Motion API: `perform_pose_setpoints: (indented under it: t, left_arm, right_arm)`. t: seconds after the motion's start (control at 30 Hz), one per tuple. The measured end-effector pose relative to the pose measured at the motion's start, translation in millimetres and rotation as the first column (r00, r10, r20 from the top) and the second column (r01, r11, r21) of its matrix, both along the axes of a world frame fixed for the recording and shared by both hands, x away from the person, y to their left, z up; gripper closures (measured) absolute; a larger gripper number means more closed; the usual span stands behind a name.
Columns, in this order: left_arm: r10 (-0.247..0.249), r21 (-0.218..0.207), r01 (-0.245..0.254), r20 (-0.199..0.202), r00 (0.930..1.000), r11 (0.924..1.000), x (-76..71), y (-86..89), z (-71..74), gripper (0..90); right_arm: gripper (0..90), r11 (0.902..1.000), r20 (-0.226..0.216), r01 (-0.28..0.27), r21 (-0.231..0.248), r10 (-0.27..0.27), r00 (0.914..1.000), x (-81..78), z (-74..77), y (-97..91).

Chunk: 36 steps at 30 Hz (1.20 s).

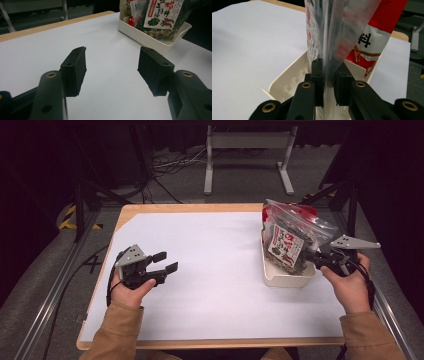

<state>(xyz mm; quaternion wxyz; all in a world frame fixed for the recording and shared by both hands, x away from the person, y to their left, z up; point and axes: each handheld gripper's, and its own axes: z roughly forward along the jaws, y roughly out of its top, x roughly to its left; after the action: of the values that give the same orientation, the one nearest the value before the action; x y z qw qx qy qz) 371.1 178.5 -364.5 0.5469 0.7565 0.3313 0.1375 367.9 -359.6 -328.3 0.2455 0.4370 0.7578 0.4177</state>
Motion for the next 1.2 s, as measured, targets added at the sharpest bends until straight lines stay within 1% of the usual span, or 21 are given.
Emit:
perform_pose_setpoints:
  t: [0.17,0.23,0.27,0.37,0.47,0.5,0.53,0.6,0.67,0.83,0.87,0.93,0.97,1.03,1.07,1.13,1.2]
  left_arm:
    - [-0.002,-0.002,0.002,-0.004,1.0000,1.0000,0.1,-0.5,0.2,40.3]
    - [-0.003,0.000,0.003,-0.004,1.0000,1.0000,-0.1,-0.7,0.2,40.2]
    - [-0.005,0.014,0.005,-0.004,1.0000,0.9999,-0.8,-0.6,0.4,40.1]
    - [-0.008,0.022,0.008,-0.001,1.0000,0.9997,-3.6,0.1,0.0,39.7]
    - [-0.010,0.022,0.010,-0.007,0.9999,0.9997,-8.2,2.4,-0.3,39.3]
    - [-0.011,0.025,0.011,-0.005,0.9999,0.9996,-9.1,3.1,-0.4,39.0]
    - [-0.014,0.027,0.014,-0.001,0.9999,0.9995,-10.1,4.2,-0.7,38.8]
    - [-0.015,0.027,0.015,-0.008,0.9999,0.9995,-12.6,5.8,-1.4,38.2]
    - [-0.016,0.030,0.016,-0.006,0.9999,0.9994,-14.2,7.5,-2.0,37.8]
    - [-0.017,0.023,0.017,0.000,0.9999,0.9996,-20.4,13.8,-3.0,37.5]
    - [-0.017,0.023,0.017,0.000,0.9999,0.9996,-20.4,13.8,-3.0,37.4]
    - [-0.023,0.023,0.023,0.001,0.9997,0.9995,-22.9,15.5,-3.1,37.3]
    - [-0.023,0.023,0.023,0.001,0.9997,0.9995,-22.9,15.5,-3.1,37.3]
    - [-0.027,0.025,0.027,0.004,0.9996,0.9993,-25.7,17.0,-3.3,37.1]
    - [-0.028,0.033,0.028,0.011,0.9995,0.9991,-26.6,18.1,-3.3,37.0]
    - [-0.037,0.031,0.036,0.012,0.9992,0.9988,-30.2,20.4,-3.7,36.7]
    - [-0.042,0.032,0.041,0.019,0.9990,0.9986,-32.8,22.0,-4.3,36.5]
  right_arm:
    - [77.7,0.9997,0.000,0.004,0.026,-0.004,1.0000,-1.2,-0.2,-2.4]
    - [77.3,0.9996,0.005,0.003,0.027,-0.003,1.0000,-1.4,0.4,-2.7]
    - [75.6,0.9995,0.007,-0.002,0.032,0.002,1.0000,-3.0,2.1,-1.9]
    - [73.2,0.9995,0.015,-0.004,0.030,0.003,0.9999,-5.3,3.4,-1.4]
    - [65.0,0.9990,0.043,0.007,0.044,-0.009,0.9990,-11.0,6.6,-2.0]
    - [62.0,0.9991,0.059,0.008,0.042,-0.011,0.9982,-13.1,7.7,-3.0]
    - [59.9,0.9990,0.066,0.011,0.043,-0.014,0.9977,-14.6,8.4,-3.3]
    - [56.1,0.9988,0.082,0.012,0.048,-0.016,0.9965,-18.8,10.0,-4.8]
    - [53.1,0.9979,0.087,0.015,0.063,-0.021,0.9960,-24.7,11.3,-6.1]
    - [49.2,0.9973,0.105,0.012,0.072,-0.020,0.9942,-39.1,10.6,-6.6]
    - [49.2,0.9973,0.105,0.012,0.072,-0.020,0.9942,-39.1,10.6,-6.6]
    - [48.6,0.9974,0.116,0.005,0.072,-0.013,0.9932,-47.5,9.3,-5.7]
    - [48.6,0.9974,0.116,0.005,0.072,-0.013,0.9932,-47.5,9.3,-5.7]
    - [47.8,0.9975,0.127,-0.014,0.069,0.005,0.9919,-52.5,8.7,-4.0]
    - [47.1,0.9974,0.131,-0.025,0.068,0.016,0.9912,-54.7,8.4,-2.6]
    - [46.1,0.9959,0.137,-0.070,0.058,0.062,0.9887,-59.9,7.0,2.4]
    - [45.6,0.9927,0.147,-0.099,0.069,0.089,0.9852,-62.5,5.3,6.9]
